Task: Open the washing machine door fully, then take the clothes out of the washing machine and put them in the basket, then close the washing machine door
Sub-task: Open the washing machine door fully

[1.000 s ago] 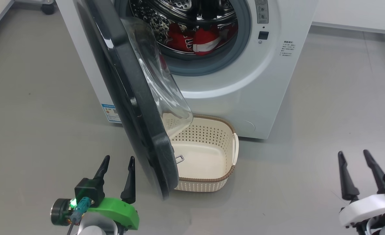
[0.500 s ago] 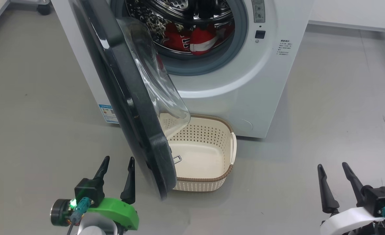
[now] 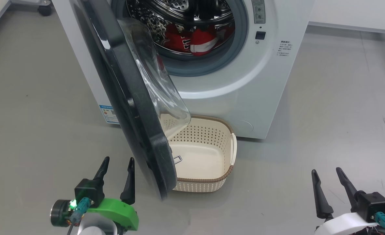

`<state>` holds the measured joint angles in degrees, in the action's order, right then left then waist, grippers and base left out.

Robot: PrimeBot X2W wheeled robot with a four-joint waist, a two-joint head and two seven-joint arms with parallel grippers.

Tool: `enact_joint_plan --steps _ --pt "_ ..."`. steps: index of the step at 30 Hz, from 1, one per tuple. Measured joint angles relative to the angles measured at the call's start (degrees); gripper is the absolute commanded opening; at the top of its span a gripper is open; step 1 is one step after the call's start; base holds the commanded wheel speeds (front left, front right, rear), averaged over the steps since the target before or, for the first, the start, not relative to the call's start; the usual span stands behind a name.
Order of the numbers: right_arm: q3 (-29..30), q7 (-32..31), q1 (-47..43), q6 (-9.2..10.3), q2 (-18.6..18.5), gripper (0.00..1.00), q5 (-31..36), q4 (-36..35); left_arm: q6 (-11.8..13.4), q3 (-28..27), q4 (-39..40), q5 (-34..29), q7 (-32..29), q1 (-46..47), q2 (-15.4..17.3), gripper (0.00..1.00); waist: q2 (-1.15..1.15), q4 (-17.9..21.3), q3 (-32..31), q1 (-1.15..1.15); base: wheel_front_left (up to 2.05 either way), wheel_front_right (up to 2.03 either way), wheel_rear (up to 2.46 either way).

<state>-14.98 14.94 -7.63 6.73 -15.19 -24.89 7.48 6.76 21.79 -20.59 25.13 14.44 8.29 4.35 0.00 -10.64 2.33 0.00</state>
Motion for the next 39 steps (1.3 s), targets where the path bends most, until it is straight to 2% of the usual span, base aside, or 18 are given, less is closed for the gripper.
enact_joint_plan --steps 8,9,10,12,30,39 --pt "0.5 0.0 -0.2 0.03 0.7 1.00 0.4 -0.2 0.0 0.0 -0.2 0.0 0.0 0.0 0.0 1.00 0.00 0.0 -0.1 0.00 0.00 0.00 0.00" --pt "0.5 0.0 -0.3 0.05 0.8 1.00 0.5 -0.2 0.0 0.0 -0.3 0.0 0.0 0.0 0.0 0.97 0.00 0.0 -0.2 0.00 0.00 0.00 0.00" --pt "0.6 0.0 -0.3 0.05 0.8 1.00 0.5 -0.3 0.0 0.0 -0.3 0.0 0.0 0.0 0.0 0.48 0.00 0.0 -0.2 0.00 0.00 0.00 0.00" --pt "0.8 0.0 -0.4 0.05 0.9 1.00 0.8 -0.3 0.0 0.0 -0.5 0.0 0.0 0.0 0.0 0.00 0.00 0.0 -0.3 0.00 0.00 0.00 0.00" --pt "2.7 0.0 -1.2 0.07 2.2 1.00 1.6 -2.2 0.0 0.0 -0.4 -0.9 0.0 -0.1 0.0 0.00 0.00 -0.7 -0.4 0.00 0.00 0.00 0.00" --pt "3.0 0.0 -1.3 0.07 2.4 1.00 2.9 -3.2 0.0 -5.0 8.7 -3.9 0.0 0.7 1.1 0.00 0.00 -1.2 -0.8 0.00 0.00 0.00 0.00"
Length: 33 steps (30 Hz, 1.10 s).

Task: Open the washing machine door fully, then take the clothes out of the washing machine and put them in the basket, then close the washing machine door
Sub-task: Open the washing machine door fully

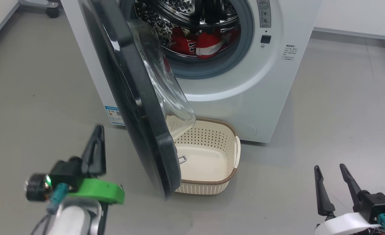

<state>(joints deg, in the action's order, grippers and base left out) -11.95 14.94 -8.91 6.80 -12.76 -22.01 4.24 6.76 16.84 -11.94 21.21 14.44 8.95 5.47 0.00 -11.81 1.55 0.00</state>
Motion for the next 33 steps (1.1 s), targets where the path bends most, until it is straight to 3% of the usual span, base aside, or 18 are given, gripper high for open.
enact_joint_plan --steps 9,15,25,33 --pt "0.4 0.0 -0.8 0.01 0.1 1.00 0.5 -0.5 0.0 -3.4 17.4 -5.9 0.3 5.9 0.4 0.00 0.00 -0.9 -0.3 0.00 0.00 0.00 0.00" --pt "0.1 0.0 -1.0 -0.02 0.3 1.00 0.9 -0.5 -0.1 2.9 24.7 -6.8 0.3 7.5 -1.0 0.00 0.00 -1.1 -0.5 0.00 0.00 0.00 0.00" --pt "0.0 0.0 -1.0 -0.09 0.8 1.00 1.3 -0.7 -5.9 18.6 25.7 -1.1 -6.4 2.7 -2.4 0.00 0.00 -0.3 -0.5 0.00 0.00 0.00 0.00" --pt "-0.1 0.0 -1.0 -0.18 0.8 1.00 1.9 -1.2 -4.8 21.5 20.2 1.0 -10.5 -1.8 -2.3 0.00 0.00 0.1 0.2 0.00 0.00 0.00 0.00"
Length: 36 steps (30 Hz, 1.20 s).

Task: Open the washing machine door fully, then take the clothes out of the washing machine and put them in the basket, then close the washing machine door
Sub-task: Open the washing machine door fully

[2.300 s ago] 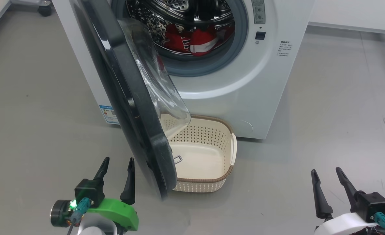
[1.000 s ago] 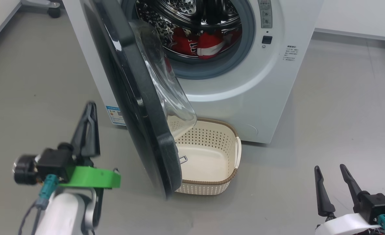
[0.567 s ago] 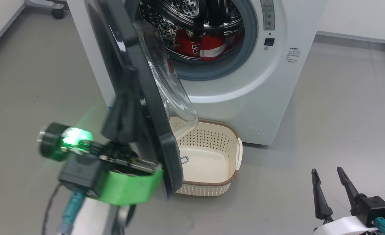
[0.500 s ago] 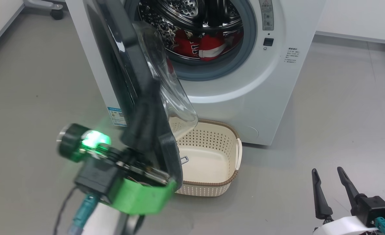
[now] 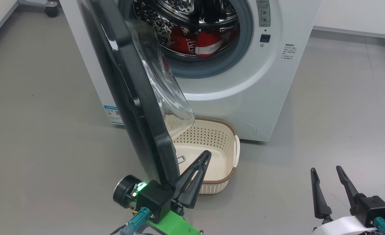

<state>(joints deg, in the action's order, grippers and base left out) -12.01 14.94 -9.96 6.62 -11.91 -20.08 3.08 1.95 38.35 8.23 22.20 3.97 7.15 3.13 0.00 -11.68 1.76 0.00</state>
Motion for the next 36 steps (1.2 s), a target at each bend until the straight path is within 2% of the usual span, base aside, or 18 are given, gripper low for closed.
enact_joint_plan --steps 6,17,36 --pt "0.2 0.0 0.0 -0.13 -0.1 1.00 0.2 -0.3 1.9 -1.6 -3.3 0.4 -0.5 -0.7 0.0 0.00 0.00 0.6 0.6 0.00 0.00 0.00 0.00" --pt "0.8 0.0 0.0 -0.18 -0.2 1.00 0.5 -0.6 3.8 -5.5 -6.0 0.3 -0.4 -0.7 0.0 0.00 0.00 0.9 1.1 0.00 0.00 0.00 0.00" --pt "1.6 0.0 0.0 -0.74 0.1 1.00 0.5 -0.8 4.1 -7.2 -6.9 0.0 -0.2 -1.3 -0.5 0.00 0.00 -0.1 1.5 0.00 0.00 0.00 0.00"
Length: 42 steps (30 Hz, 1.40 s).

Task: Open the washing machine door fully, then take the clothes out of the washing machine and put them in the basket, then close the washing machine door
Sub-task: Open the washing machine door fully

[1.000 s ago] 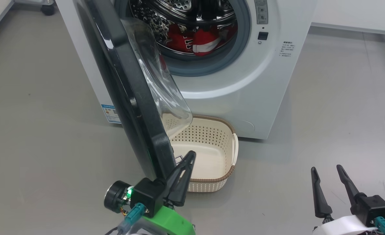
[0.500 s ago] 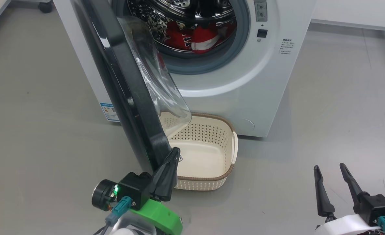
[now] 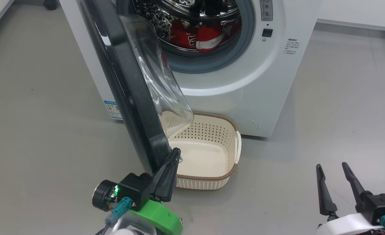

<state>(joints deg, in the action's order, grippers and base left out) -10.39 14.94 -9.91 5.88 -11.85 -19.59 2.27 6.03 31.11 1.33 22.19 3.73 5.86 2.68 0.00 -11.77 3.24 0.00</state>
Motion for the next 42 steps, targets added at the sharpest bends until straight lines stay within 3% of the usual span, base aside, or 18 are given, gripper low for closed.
enact_joint_plan --steps 14,42 --pt "2.1 0.0 0.0 -0.16 0.0 1.00 0.0 -0.5 0.1 0.8 0.5 -0.6 0.1 -0.5 0.0 0.00 0.00 -3.9 0.3 0.00 0.00 0.00 0.00" --pt "2.1 0.0 -1.2 -0.29 0.2 1.00 0.6 -0.4 0.2 0.0 1.0 0.9 0.9 -2.9 0.0 0.00 0.00 -16.7 -0.3 0.00 0.00 0.00 0.00"
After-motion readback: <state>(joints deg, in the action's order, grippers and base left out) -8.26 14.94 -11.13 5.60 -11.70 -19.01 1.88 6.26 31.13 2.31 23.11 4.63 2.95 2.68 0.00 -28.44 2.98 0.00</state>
